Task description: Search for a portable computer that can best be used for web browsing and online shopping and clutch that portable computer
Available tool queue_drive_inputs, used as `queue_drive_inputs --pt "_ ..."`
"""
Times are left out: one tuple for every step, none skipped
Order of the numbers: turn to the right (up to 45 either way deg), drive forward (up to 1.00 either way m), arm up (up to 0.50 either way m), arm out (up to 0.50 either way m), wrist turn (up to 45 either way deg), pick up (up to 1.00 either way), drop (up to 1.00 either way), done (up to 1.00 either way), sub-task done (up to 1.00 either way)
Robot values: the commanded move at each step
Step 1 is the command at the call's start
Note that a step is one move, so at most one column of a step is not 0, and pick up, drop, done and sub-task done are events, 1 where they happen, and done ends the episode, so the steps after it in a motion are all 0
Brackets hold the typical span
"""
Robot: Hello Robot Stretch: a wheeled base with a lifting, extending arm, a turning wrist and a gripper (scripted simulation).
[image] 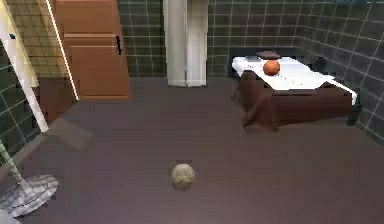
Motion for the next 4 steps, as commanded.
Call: queue_drive_inputs --pt "-21.0 0.00 0.00 0.00 0.0 0.00 0.00 0.00 0.00" --pt "0.0 0.80 0.00 0.00 0.0 0.00 0.00 0.00 0.00" --pt "-21.0 0.00 0.00 0.00 0.0 0.00 0.00 0.00 0.00" --pt "0.0 0.40 0.00 0.00 0.0 0.00 0.00 0.00 0.00"
